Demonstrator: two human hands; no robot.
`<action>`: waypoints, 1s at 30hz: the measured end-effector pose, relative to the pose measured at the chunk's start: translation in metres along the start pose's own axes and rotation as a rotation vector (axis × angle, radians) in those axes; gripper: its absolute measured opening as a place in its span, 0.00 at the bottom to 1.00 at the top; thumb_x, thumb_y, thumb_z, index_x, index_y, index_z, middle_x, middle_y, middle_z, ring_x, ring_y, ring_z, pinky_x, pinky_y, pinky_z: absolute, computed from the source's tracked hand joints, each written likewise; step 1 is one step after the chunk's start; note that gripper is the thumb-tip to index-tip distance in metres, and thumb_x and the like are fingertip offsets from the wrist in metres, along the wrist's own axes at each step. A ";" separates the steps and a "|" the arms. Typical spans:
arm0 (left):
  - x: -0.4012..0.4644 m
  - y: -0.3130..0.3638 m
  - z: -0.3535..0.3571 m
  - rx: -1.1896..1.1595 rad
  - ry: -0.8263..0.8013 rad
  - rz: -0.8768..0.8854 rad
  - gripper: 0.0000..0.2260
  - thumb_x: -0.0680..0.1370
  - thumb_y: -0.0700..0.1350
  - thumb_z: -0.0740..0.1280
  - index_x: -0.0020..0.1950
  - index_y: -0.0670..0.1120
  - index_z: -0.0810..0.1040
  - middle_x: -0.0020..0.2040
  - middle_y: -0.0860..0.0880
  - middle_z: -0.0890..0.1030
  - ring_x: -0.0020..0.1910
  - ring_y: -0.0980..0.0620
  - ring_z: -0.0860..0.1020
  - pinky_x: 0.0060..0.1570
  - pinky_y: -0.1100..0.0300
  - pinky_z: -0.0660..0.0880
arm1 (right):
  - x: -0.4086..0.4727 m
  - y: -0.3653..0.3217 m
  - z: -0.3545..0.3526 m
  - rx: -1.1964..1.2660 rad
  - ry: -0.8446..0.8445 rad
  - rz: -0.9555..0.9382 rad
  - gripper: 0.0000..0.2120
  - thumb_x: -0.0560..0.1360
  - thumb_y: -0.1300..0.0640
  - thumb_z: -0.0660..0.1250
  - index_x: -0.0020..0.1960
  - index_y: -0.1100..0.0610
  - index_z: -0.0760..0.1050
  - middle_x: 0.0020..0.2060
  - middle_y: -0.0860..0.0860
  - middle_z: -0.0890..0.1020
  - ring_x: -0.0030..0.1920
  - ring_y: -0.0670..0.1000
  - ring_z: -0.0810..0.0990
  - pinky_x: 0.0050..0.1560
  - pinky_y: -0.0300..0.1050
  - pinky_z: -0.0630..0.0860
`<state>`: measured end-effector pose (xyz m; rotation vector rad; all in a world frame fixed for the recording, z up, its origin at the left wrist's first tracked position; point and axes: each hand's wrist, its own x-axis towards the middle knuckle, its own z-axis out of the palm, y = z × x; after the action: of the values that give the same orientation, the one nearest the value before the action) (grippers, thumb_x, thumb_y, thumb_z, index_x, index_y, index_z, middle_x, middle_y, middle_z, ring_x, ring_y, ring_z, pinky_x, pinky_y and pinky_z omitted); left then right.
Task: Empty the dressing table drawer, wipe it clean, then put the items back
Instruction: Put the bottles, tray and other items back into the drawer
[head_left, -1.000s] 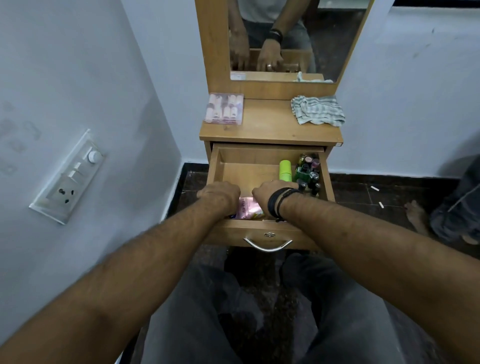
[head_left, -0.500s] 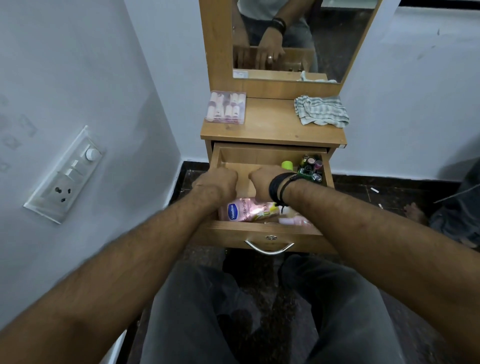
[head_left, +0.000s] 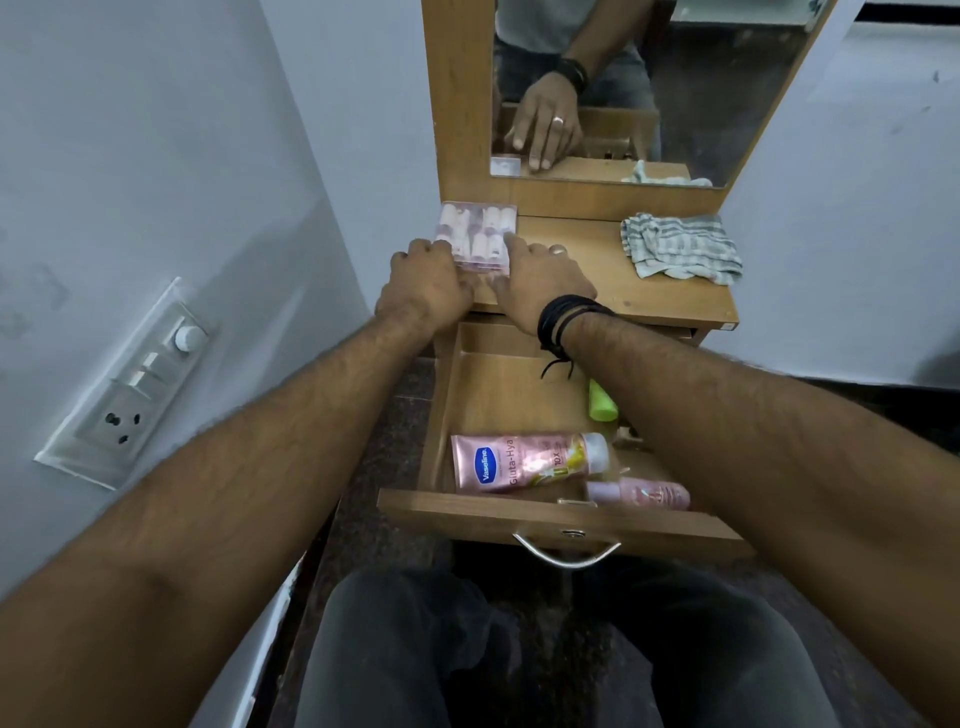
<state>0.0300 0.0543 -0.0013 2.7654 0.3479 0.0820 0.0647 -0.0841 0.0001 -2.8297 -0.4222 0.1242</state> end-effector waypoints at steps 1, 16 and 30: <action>0.005 0.000 0.002 -0.020 -0.012 -0.022 0.23 0.80 0.52 0.66 0.71 0.42 0.71 0.67 0.39 0.73 0.66 0.38 0.71 0.62 0.45 0.73 | 0.004 0.000 0.001 -0.007 -0.006 0.009 0.28 0.81 0.43 0.55 0.79 0.46 0.56 0.68 0.54 0.75 0.70 0.60 0.68 0.63 0.62 0.73; 0.009 -0.009 0.007 -0.317 0.054 -0.170 0.15 0.77 0.47 0.71 0.60 0.41 0.78 0.56 0.43 0.82 0.53 0.42 0.80 0.51 0.53 0.78 | -0.004 0.001 0.027 0.050 0.165 0.007 0.22 0.79 0.43 0.62 0.73 0.42 0.70 0.59 0.51 0.82 0.62 0.57 0.75 0.57 0.52 0.75; -0.085 0.001 -0.006 -0.855 -0.083 -0.312 0.02 0.77 0.40 0.67 0.47 0.44 0.79 0.50 0.40 0.84 0.51 0.41 0.84 0.51 0.43 0.83 | -0.101 0.009 0.016 0.353 0.180 0.028 0.18 0.79 0.51 0.68 0.68 0.51 0.79 0.61 0.53 0.83 0.63 0.56 0.79 0.63 0.46 0.75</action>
<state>-0.0527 0.0339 0.0032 1.8457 0.5596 0.0255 -0.0309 -0.1185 -0.0134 -2.4730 -0.2875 -0.0464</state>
